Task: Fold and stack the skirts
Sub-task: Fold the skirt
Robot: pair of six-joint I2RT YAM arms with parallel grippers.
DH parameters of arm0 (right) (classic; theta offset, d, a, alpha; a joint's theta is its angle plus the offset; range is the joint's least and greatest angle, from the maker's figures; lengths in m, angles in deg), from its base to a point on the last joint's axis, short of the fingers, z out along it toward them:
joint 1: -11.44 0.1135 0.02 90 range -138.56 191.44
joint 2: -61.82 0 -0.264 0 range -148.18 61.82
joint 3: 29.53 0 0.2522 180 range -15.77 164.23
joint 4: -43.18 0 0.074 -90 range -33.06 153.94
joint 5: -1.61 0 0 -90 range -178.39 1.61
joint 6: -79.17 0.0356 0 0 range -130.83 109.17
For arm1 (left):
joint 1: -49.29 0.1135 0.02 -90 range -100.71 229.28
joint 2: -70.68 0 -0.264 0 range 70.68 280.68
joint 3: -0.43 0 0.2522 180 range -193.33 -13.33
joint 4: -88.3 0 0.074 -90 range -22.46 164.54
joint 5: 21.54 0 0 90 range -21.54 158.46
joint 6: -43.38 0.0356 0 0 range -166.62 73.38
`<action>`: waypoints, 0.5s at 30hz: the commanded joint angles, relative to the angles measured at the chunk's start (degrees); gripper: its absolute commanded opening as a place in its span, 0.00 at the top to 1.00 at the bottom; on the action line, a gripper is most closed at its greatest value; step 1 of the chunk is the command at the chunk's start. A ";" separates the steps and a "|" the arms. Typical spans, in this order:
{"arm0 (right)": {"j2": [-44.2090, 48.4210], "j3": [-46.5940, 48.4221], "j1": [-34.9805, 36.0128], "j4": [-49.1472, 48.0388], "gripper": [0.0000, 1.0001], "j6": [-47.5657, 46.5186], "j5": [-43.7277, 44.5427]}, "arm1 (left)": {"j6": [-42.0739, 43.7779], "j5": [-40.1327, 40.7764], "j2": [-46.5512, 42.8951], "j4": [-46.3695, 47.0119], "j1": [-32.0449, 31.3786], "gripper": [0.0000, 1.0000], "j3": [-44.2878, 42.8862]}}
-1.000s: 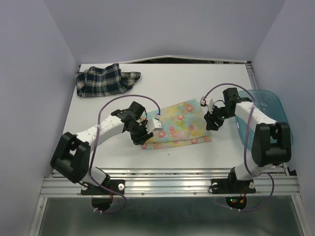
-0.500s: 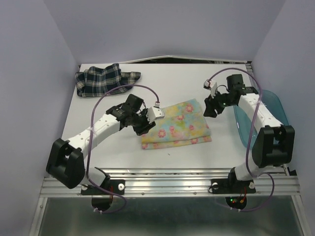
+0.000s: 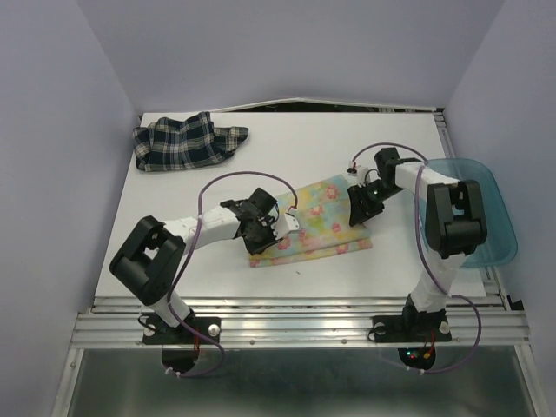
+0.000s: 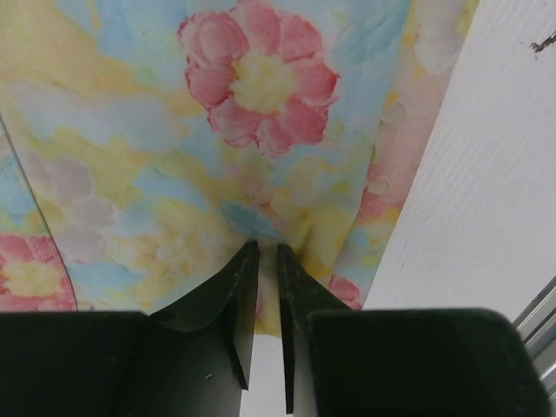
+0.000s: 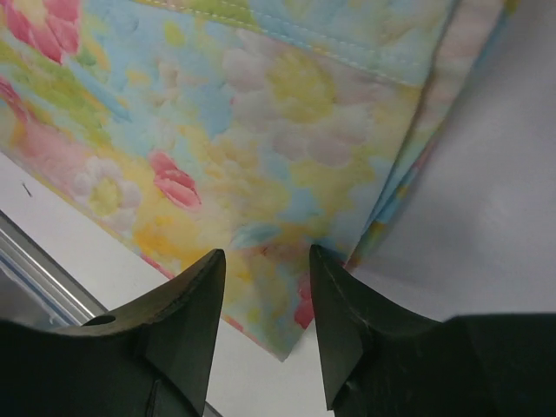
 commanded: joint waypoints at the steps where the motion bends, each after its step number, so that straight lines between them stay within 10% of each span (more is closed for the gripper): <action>1: -7.09 8.03 0.05 -6.12 0.50 5.23 6.16 | -2.40 1.85 -0.91 -0.59 -0.75 0.77 1.51; 15: -16.19 44.79 3.03 -9.46 0.46 18.58 6.50 | -21.54 0.79 -6.62 2.22 -2.33 0.59 -5.86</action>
